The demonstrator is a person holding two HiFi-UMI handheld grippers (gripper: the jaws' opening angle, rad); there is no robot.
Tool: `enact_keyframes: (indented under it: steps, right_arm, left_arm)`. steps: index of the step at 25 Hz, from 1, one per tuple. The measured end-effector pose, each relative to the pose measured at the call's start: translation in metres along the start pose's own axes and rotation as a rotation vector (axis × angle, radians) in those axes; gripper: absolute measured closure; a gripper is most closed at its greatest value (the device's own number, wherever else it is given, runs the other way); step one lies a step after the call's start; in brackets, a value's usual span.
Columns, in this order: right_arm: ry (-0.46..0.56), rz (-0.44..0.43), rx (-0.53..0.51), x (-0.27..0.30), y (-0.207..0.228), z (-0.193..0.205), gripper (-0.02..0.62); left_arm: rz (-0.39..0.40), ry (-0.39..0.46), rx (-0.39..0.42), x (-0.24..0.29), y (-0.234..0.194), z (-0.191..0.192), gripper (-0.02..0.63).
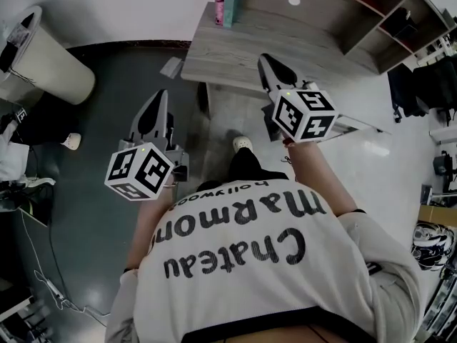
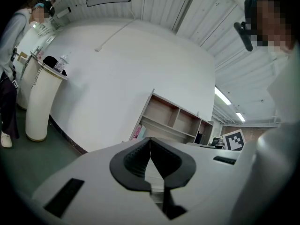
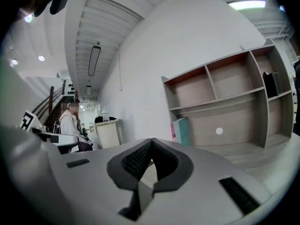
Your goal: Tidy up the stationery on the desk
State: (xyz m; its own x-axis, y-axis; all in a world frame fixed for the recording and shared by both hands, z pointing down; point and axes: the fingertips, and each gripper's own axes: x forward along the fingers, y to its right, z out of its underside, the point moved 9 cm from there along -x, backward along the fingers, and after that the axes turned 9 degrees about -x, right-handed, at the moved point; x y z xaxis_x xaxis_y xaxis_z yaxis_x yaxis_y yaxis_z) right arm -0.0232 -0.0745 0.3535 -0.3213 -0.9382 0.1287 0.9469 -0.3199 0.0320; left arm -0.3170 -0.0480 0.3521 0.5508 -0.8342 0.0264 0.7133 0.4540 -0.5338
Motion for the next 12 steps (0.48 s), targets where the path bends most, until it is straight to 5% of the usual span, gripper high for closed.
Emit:
enact_keyframes:
  steps: [12]
  right_arm:
    - [-0.060,0.035,-0.029,-0.018,-0.022,0.007,0.583]
  left_arm:
    - [0.011,-0.043,-0.036,-0.021,-0.008,0.011,0.591]
